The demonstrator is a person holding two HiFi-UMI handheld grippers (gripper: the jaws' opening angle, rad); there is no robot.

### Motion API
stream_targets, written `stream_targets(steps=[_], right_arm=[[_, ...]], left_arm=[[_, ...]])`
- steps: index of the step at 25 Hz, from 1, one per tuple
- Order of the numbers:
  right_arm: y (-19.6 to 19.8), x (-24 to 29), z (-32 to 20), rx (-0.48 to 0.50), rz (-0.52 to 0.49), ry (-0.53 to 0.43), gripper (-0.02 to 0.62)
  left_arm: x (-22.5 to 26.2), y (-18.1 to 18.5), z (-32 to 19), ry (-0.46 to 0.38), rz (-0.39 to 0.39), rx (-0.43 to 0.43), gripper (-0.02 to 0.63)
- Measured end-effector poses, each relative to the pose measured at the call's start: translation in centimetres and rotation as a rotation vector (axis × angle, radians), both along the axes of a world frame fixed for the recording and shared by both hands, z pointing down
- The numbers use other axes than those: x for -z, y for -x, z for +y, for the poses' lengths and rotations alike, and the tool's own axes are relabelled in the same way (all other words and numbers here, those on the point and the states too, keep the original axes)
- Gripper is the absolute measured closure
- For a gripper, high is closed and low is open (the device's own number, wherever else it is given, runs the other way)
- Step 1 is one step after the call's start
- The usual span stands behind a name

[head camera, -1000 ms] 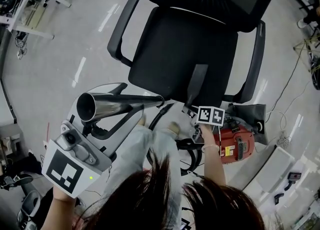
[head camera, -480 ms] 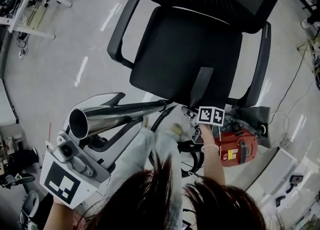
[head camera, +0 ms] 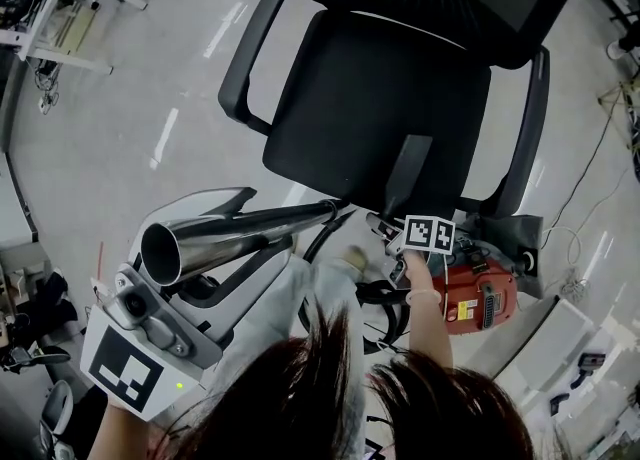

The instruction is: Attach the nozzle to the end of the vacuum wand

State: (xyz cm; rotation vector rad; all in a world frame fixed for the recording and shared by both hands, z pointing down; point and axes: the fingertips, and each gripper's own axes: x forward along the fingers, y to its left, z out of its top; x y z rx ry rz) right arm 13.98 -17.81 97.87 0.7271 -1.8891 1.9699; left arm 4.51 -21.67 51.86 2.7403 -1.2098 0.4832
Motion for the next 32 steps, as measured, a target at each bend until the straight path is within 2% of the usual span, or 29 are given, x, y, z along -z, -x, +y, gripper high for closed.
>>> stream_targets(steps=[6,16,22,32], right_arm=[[0.1,1.2,0.8,0.051,0.001,-0.026,0.426],[-0.2,5.8,1.7,0.014,0.011,-0.039,0.426],[-0.2,8.2,2.5,0.005,0.035,-0.052,0.426],[0.1,12.5,3.7,-0.064,0.052,-0.095,0.426]], left_arm=[[0.1,0.0,-0.3,0.001,0.006,0.003,0.439],[0.7,-0.3,0.1,0.000,0.031,0.001,0.439],[1.0,-0.2,0.1,0.014,0.076,-0.008,0.443],[1.7,-0.3,0.5,-0.007,0.067,-0.064,0.443]])
